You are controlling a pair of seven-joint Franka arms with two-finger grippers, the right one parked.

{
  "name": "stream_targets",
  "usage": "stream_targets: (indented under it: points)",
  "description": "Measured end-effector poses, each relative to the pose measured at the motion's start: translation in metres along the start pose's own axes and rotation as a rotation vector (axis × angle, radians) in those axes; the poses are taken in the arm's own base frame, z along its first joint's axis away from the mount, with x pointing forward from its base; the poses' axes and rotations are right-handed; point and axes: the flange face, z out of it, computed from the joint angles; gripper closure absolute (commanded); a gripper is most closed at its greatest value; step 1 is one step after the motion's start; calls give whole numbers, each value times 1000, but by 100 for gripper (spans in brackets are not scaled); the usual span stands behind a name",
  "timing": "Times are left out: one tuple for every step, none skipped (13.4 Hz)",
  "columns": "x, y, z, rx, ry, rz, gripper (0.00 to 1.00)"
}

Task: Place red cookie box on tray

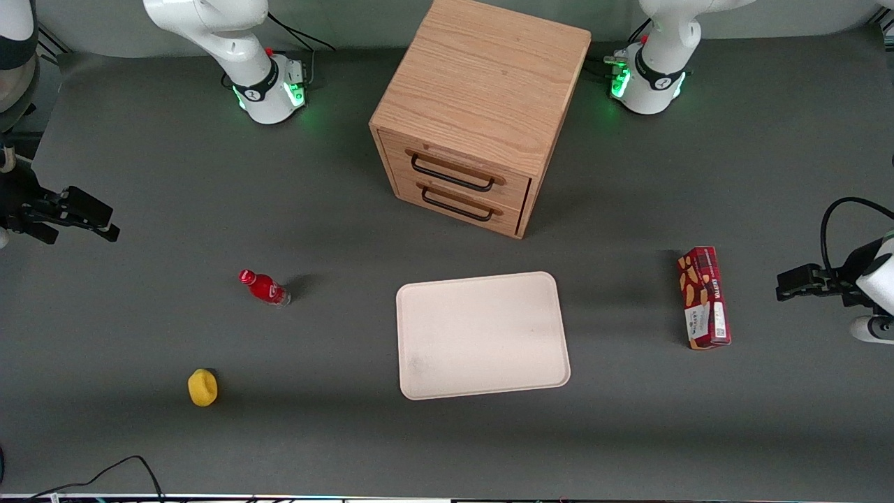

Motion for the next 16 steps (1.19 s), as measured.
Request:
stream_targets:
  points:
    - [0, 0, 1, 0, -2, 0, 0]
    - [1, 0, 3, -1, -4, 0, 0]
    - [1, 0, 4, -2, -7, 0, 0]
    - [1, 0, 6, -2, -9, 0, 0]
    - [2, 0, 7, -3, -11, 1, 0]
    - [2, 1, 8, -3, -12, 2, 0]
    - [2, 1, 9, -4, -14, 2, 0]
    - [3, 1, 10, -4, -15, 2, 0]
    - [3, 1, 12, -5, -19, 2, 0]
    - [4, 1, 15, -6, -23, 2, 0]
    - [4, 1, 17, -7, -26, 4, 0]
    - [5, 2, 19, -8, -29, 6, 0]
    - [6, 4, 20, -8, -31, 8, 0]
    - [6, 5, 21, -9, -32, 10, 0]
    - [6, 5, 21, -9, -33, 10, 0]
    - [6, 5, 22, -9, -35, 9, 0]
